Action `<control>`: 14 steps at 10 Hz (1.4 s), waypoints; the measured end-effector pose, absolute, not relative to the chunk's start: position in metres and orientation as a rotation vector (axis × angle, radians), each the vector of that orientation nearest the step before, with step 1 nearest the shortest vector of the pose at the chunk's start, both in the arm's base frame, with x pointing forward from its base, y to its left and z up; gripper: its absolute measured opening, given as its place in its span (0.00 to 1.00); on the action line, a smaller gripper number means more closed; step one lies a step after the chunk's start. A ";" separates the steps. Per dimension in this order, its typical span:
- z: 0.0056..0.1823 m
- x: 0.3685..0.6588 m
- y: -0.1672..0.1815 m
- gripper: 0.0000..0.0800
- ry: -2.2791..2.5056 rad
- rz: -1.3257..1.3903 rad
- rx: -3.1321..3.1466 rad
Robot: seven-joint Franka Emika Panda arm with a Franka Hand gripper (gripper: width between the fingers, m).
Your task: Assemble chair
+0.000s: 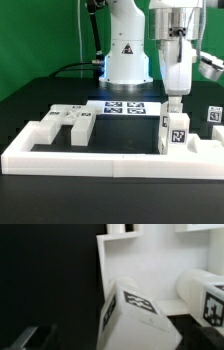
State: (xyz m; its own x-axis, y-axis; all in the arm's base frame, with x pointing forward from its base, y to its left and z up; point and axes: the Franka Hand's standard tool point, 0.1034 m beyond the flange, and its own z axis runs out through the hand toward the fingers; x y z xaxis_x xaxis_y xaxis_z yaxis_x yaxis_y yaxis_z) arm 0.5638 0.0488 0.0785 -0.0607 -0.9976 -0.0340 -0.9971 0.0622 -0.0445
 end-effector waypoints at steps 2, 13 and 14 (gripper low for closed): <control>0.078 0.564 0.048 0.81 2.070 -0.021 -2.291; 0.077 0.564 0.046 0.81 0.817 -0.065 -3.028; 0.077 0.564 0.045 0.66 0.795 -0.065 -3.035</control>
Offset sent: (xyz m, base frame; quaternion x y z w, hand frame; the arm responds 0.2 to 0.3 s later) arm 0.0027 0.0041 0.0034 -0.0198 0.0126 -0.2806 0.9595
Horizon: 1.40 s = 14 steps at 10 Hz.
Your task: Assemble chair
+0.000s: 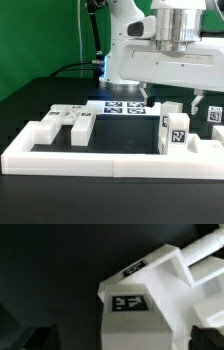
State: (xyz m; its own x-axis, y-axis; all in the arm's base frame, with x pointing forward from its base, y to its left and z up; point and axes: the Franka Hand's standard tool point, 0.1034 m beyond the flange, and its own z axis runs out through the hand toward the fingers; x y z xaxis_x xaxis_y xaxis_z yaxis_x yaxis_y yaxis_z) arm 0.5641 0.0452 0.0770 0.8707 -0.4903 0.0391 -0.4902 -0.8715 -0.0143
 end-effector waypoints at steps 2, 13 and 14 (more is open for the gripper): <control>0.077 0.564 0.045 0.49 0.801 -0.065 -3.033; 0.077 0.565 0.044 0.36 1.955 -0.040 -2.401; 0.077 0.565 0.046 0.36 2.067 -0.032 -2.304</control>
Offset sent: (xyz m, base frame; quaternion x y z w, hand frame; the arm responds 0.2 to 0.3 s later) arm 0.0000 0.0000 0.0000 0.0000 0.0000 0.0650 0.9979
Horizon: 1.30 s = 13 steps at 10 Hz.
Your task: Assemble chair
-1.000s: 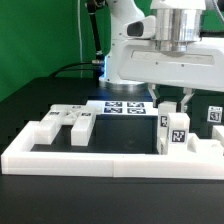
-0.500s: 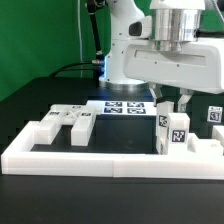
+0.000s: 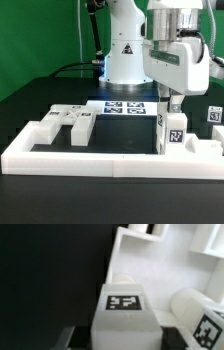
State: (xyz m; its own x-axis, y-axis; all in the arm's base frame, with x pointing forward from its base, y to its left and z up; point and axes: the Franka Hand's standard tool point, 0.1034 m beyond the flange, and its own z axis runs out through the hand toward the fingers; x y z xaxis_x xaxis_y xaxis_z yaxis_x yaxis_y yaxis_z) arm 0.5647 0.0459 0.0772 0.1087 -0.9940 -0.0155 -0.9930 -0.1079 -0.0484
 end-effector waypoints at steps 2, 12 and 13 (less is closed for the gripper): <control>0.077 0.564 0.047 0.36 2.271 -0.020 -2.099; 0.077 0.567 0.050 0.36 2.686 0.010 -1.466; 0.076 0.567 0.050 0.36 2.661 0.008 -1.511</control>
Offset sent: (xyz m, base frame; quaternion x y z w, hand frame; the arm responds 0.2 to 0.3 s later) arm -0.0019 -0.0020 -0.0029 -0.0051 -0.0014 0.2038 0.9790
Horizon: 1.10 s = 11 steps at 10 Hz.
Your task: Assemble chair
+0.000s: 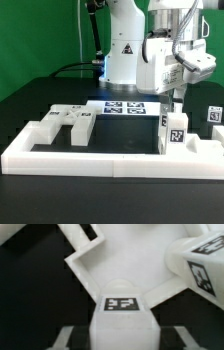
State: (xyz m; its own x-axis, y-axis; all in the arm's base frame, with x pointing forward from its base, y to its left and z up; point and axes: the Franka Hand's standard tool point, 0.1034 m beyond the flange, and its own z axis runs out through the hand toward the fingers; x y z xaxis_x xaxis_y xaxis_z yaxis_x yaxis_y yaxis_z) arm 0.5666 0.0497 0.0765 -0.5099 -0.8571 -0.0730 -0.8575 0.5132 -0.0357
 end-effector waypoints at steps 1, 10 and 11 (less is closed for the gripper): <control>0.076 0.566 0.050 0.44 2.629 0.011 -1.572; 0.078 0.568 0.055 0.81 1.661 -0.040 -2.615; 0.078 0.568 0.054 0.81 1.528 -0.047 -2.702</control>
Offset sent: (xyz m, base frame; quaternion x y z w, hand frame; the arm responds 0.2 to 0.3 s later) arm 0.0036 0.0021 0.0077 -0.0151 0.0232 -0.2271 0.9735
